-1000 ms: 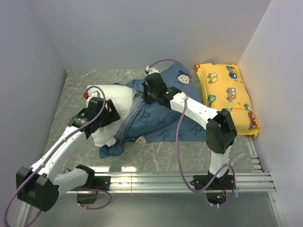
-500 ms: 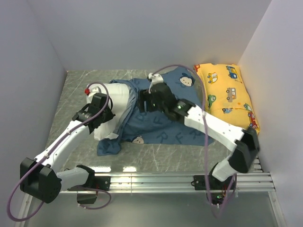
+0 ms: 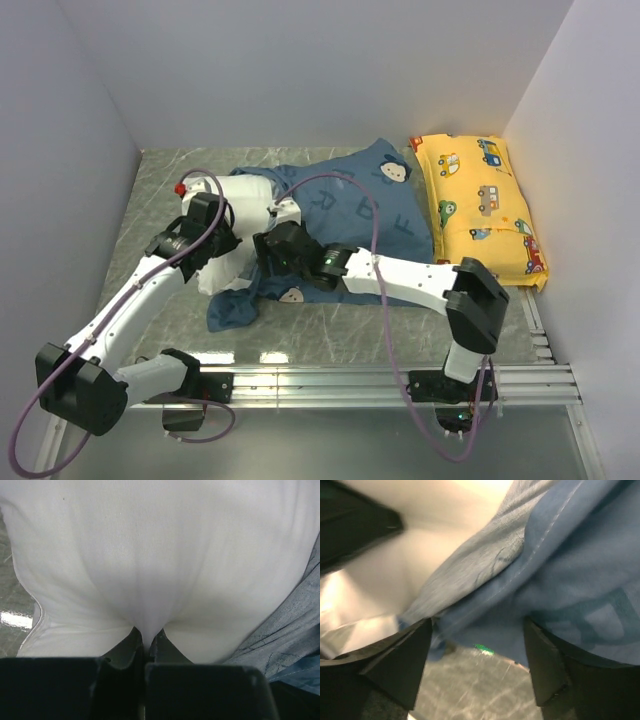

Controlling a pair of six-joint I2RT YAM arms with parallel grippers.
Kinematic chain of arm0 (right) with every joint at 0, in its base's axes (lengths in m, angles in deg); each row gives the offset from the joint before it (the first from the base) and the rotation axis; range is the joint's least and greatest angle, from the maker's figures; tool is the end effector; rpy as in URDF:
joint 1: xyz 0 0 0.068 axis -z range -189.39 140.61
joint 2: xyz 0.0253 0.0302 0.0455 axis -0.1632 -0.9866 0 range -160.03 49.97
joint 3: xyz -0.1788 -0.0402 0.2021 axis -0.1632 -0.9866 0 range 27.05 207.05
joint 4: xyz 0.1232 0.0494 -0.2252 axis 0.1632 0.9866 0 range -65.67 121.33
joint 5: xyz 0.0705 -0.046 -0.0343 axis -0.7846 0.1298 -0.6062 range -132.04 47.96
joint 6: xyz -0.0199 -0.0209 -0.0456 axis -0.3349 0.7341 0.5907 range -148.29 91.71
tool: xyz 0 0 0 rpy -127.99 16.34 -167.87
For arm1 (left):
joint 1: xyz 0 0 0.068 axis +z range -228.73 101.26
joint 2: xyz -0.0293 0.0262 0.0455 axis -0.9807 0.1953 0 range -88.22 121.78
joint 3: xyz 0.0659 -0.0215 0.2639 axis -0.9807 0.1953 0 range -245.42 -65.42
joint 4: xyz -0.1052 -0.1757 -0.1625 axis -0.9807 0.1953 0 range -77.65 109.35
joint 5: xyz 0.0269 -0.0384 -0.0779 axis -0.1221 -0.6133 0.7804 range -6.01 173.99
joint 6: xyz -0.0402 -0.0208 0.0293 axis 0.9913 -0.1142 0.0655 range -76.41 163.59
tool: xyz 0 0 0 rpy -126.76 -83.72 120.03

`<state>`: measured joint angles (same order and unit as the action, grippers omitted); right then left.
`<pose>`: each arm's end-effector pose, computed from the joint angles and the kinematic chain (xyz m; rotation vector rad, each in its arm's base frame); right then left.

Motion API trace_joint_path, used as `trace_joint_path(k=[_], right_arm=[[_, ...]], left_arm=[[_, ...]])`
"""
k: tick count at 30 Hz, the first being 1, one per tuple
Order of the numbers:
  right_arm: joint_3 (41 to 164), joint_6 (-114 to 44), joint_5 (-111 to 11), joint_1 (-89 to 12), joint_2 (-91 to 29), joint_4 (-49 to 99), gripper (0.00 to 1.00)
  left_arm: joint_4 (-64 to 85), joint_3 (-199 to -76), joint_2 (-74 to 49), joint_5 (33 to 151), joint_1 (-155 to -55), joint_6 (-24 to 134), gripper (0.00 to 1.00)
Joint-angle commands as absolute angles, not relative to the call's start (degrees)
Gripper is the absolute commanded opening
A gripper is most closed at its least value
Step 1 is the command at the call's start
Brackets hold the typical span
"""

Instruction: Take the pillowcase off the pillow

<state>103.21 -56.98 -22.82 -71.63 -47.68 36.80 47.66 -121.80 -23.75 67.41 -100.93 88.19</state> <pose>0.1940 0.3434 0.2811 -0.4395 2.1358 0.5659 0.2220 -0.0796 0.3024 -0.5883 2.2276 -0.2655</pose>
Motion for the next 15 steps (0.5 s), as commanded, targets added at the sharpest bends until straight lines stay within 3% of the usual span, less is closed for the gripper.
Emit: trace_joint_path(k=[1, 2, 3, 4, 6, 15], right_arm=[[104.7, -58.1, -18.8, -71.0, -49.1, 34.6, 0.75], [103.8, -58.4, -18.2, -70.7, -48.2, 33.7, 0.7], [101.9, -58.7, -18.2, -69.9, -47.6, 33.6, 0.4], [101.1, -59.2, -17.7, -69.5, -46.7, 33.9, 0.22], [98.3, -59.1, -14.9, -68.4, -43.6, 34.6, 0.0], [84.5, -59.1, -10.8, -58.7, -30.1, 36.6, 0.0]], left_arm=[[47.5, -125.9, -26.3, 66.5, -100.5, 87.0, 0.0], [47.7, -126.1, -26.5, 66.5, -100.2, 86.7, 0.0], [47.8, -126.2, -26.7, 66.9, -98.9, 86.4, 0.0], [47.9, -126.4, -27.3, 67.5, -97.8, 85.7, 0.0], [47.6, -126.5, -28.1, 70.6, -93.0, 83.9, 0.0], [48.6, -132.4, -28.8, 82.3, -68.7, 76.3, 0.0]])
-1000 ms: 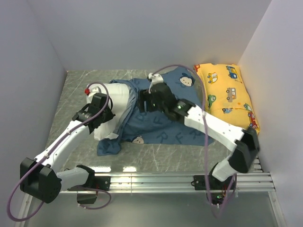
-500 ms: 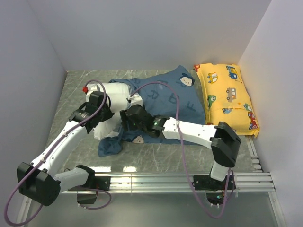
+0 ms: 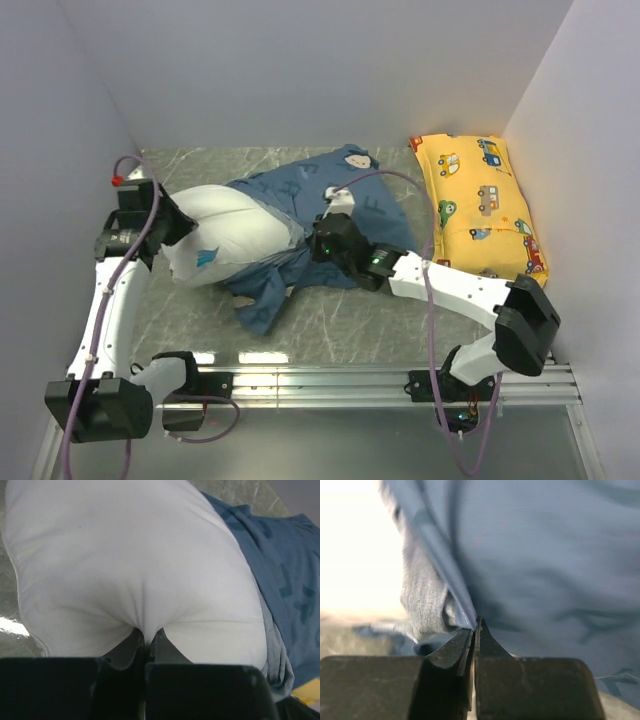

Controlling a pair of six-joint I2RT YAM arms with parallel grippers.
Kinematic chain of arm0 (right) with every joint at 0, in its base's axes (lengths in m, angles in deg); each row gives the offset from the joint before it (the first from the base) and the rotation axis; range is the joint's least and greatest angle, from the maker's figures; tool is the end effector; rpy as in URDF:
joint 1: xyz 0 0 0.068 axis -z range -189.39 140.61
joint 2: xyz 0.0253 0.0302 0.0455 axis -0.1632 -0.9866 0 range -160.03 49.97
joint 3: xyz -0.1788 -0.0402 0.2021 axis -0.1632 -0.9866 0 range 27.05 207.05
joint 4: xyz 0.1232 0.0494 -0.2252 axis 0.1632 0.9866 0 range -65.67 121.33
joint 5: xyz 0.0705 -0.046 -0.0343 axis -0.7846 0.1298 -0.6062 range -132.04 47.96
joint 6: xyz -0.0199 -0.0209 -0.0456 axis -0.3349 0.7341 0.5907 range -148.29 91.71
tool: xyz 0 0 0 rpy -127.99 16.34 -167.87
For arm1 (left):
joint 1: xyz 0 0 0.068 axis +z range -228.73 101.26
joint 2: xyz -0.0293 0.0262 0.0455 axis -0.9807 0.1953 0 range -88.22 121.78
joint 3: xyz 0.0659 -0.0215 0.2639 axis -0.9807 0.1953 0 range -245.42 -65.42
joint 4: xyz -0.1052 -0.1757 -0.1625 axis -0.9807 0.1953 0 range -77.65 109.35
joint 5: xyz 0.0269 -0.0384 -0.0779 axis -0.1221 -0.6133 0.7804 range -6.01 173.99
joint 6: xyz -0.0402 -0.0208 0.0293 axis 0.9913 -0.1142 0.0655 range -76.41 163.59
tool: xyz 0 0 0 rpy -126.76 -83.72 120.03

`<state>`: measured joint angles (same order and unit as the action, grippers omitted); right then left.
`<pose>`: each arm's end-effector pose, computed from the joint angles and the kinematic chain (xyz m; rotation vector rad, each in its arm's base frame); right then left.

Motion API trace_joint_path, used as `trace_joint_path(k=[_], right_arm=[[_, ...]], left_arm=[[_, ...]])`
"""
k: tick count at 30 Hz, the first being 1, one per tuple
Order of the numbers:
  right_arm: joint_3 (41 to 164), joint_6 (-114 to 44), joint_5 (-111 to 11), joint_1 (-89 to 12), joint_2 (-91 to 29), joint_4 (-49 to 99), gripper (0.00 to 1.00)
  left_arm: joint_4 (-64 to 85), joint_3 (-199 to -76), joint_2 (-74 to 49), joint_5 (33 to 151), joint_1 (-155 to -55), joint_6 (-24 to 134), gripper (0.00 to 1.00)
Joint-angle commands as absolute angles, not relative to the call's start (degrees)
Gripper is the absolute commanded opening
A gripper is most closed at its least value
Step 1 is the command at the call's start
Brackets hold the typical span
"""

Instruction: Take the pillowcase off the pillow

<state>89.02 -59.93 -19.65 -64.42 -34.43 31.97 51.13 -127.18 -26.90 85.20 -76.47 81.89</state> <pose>0.2037 0.2676 0.2846 -0.1893 2.0858 0.5237 0.2235 0.0081 0.3390 -0.7743 2.1284 -0.3619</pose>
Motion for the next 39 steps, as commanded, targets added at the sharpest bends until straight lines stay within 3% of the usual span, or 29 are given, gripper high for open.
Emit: trace_joint_path(k=[1, 7, 11, 19, 22, 23, 26, 34, 35, 39], right_arm=[[83.4, -59.6, -11.4, -55.4, -29.6, 36.8, 0.0], [75.8, -61.8, -13.8, -46.1, -24.4, 35.9, 0.0], [73.6, -60.4, -20.1, -45.5, -21.8, 33.7, 0.0], [72.4, -63.8, -16.6, -69.6, -25.2, 30.7, 0.0], [71.8, -65.2, -15.7, -70.3, -30.9, 30.7, 0.0], [71.5, -65.1, -16.1, -70.5, -32.2, 30.0, 0.0], [70.8, -64.8, -19.1, -70.9, -33.3, 28.2, 0.0], [74.7, -64.1, -18.5, -72.7, -37.8, 29.4, 0.0], [74.9, -64.0, -18.7, -72.7, -38.4, 29.3, 0.0], [75.6, -63.9, -18.7, -72.9, -39.9, 29.3, 0.0]], left_arm=[[48.9, -134.0, -28.2, 83.5, -67.2, 75.7, 0.0], [49.9, -137.8, -25.2, 83.5, -63.3, 76.3, 0.0], [46.7, -135.4, -23.8, 92.2, -63.9, 75.4, 0.0], [50.0, -138.7, -18.3, 85.3, -71.6, 71.4, 0.0], [48.6, -136.0, -21.5, 86.6, -71.8, 72.1, 0.25], [48.4, -135.5, -22.4, 86.9, -71.9, 72.0, 0.44], [50.0, -137.3, -24.7, 85.2, -72.3, 71.4, 0.65], [52.3, -145.6, -17.8, 77.8, -86.0, 74.5, 0.76], [50.9, -145.6, -16.7, 76.4, -88.9, 75.2, 0.97], [47.5, -142.4, -8.3, 77.1, -91.9, 79.5, 0.99]])
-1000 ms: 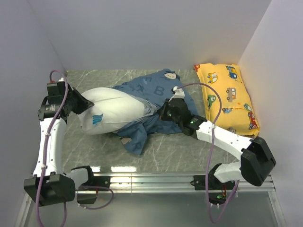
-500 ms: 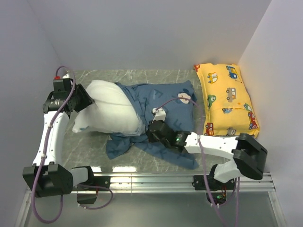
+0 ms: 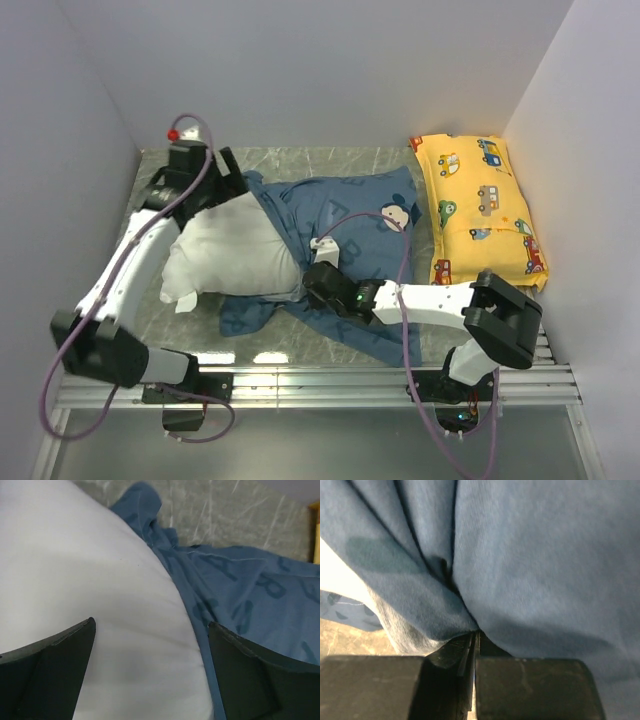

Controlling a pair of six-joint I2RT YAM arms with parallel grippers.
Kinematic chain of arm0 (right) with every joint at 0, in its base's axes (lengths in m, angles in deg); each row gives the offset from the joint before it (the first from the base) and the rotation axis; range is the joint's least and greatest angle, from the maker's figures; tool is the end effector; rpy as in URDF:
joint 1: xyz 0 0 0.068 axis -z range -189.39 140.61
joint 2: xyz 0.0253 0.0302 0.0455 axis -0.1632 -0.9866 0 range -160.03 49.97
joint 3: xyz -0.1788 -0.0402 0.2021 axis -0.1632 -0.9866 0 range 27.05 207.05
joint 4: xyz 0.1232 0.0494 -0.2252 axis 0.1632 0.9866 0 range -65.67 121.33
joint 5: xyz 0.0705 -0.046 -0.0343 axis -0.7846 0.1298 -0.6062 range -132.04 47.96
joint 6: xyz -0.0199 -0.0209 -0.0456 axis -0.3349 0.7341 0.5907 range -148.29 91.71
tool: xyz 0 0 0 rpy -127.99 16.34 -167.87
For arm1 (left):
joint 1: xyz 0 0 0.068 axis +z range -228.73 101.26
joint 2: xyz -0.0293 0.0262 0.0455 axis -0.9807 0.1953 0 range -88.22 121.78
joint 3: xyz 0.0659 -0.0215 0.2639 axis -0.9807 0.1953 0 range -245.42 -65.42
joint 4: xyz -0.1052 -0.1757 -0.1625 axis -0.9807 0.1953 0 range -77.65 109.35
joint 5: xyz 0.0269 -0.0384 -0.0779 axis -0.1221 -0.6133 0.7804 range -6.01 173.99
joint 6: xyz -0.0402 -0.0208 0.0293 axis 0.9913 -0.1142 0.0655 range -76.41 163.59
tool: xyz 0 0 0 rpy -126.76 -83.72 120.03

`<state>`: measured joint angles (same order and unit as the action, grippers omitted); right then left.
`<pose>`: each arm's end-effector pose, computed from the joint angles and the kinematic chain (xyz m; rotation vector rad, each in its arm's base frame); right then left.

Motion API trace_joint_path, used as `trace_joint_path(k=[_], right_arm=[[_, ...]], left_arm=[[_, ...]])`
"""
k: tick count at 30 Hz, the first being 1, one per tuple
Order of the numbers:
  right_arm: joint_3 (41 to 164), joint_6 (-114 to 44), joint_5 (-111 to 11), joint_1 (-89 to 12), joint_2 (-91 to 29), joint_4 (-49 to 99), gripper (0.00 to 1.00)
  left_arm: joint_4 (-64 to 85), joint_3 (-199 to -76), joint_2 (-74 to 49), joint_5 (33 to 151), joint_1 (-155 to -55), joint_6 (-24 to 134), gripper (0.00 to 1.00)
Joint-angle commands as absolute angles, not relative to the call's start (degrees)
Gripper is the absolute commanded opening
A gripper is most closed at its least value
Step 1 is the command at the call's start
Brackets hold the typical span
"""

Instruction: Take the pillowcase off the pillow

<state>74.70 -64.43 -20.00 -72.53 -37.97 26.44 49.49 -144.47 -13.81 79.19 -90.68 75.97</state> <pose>0.1543 0.2751 0.1925 -0.3423 2.2654 0.4793 0.2751 -0.0552 0.3886 -0.4315 2.1141 -0.3628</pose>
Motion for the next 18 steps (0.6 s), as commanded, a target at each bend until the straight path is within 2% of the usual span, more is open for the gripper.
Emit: trace_joint_path(k=[1, 4, 6, 7, 8, 9, 10, 12, 15, 16, 18], right_arm=[[75.6, -63.9, -18.9, -72.8, -40.1, 29.3, 0.0], [75.3, -63.8, -19.6, -72.8, -40.1, 28.9, 0.0], [75.3, -63.4, -19.9, -72.9, -39.7, 29.5, 0.0], [75.4, -63.1, -19.9, -72.9, -39.1, 29.9, 0.0], [75.7, -62.5, -19.9, -72.8, -38.6, 30.8, 0.0], [76.3, -62.0, -19.8, -72.8, -38.2, 31.4, 0.0], [77.0, -61.3, -19.7, -72.8, -38.1, 33.2, 0.0], [80.1, -59.5, -19.4, -72.7, -38.1, 35.2, 0.0], [85.7, -56.3, -20.0, -72.1, -38.5, 39.7, 0.08], [87.1, -55.5, -20.8, -71.8, -38.3, 41.8, 0.21], [91.9, -53.4, -22.0, -70.4, -36.6, 43.7, 0.38]], left_arm=[[46.4, -141.3, -6.8, 77.9, -92.1, 80.1, 0.99], [42.9, -137.1, -2.8, 77.0, -92.7, 82.9, 0.99], [39.7, -132.6, -2.1, 76.0, -92.9, 84.2, 0.93], [38.5, -130.9, -2.3, 75.9, -92.9, 84.7, 0.58], [36.2, -127.7, -2.9, 75.7, -92.8, 85.3, 0.38], [35.1, -126.3, -3.3, 76.0, -92.8, 85.6, 0.04], [34.5, -124.9, -3.6, 75.8, -92.8, 85.9, 0.0], [31.5, -121.8, -5.1, 75.7, -92.9, 86.1, 0.0], [28.3, -116.9, -9.4, 76.5, -92.9, 85.5, 0.0], [25.6, -115.9, -10.6, 77.1, -93.0, 85.2, 0.0], [24.3, -113.2, -13.6, 77.3, -93.0, 84.0, 0.0]])
